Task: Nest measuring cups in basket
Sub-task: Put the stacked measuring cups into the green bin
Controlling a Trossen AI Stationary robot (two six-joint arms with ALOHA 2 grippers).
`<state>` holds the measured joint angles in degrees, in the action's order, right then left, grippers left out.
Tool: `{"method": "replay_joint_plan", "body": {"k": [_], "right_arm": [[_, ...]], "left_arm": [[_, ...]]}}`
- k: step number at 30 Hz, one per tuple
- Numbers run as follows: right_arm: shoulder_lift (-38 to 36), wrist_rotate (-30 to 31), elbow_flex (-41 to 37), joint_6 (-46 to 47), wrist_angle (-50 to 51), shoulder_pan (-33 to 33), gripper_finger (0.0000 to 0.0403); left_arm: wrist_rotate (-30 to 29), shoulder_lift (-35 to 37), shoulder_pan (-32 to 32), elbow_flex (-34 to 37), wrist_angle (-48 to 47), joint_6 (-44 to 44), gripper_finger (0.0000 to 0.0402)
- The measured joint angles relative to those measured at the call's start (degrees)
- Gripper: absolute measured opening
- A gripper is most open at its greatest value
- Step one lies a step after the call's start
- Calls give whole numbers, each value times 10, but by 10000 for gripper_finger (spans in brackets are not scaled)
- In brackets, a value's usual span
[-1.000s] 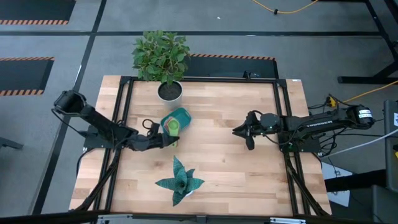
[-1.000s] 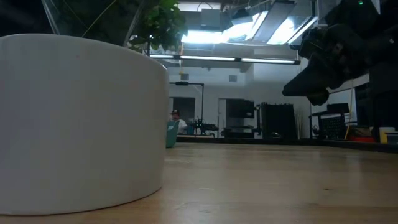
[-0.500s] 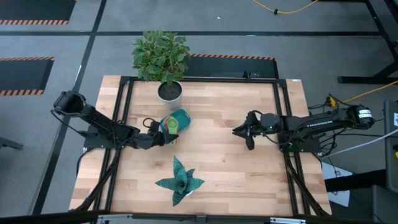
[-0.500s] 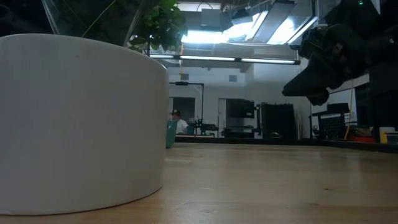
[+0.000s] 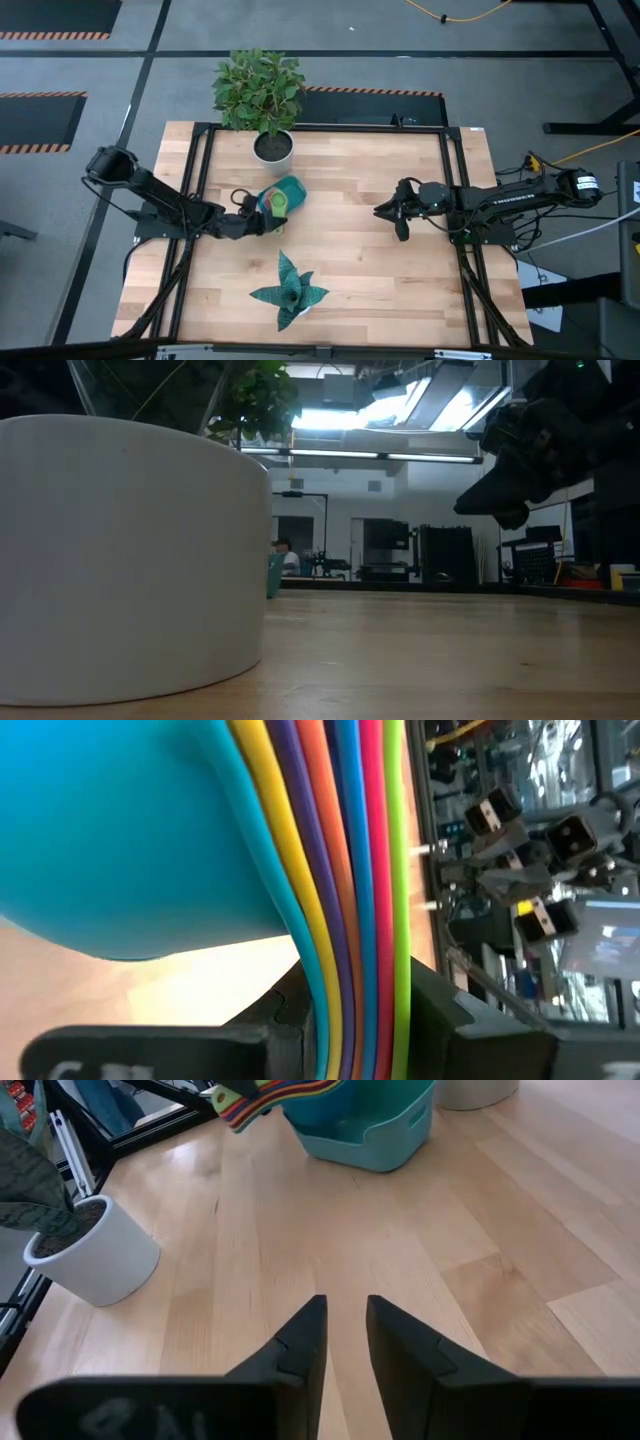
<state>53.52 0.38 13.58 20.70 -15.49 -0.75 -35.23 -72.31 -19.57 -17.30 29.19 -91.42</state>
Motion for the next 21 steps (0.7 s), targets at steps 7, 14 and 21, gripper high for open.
{"method": "replay_joint_plan", "body": {"k": [7, 14, 21], "right_arm": [[0, 0, 0, 2, 0, 0, 80], [0, 0, 0, 15, 2, 0, 80], [0, 1, 0, 15, 1, 0, 80]], "left_arm": [[62, 29, 35, 2, 0, 48, 84], [122, 117, 83, 69, 19, 61, 84], [135, 199, 91, 158, 104, 59, 84]]}}
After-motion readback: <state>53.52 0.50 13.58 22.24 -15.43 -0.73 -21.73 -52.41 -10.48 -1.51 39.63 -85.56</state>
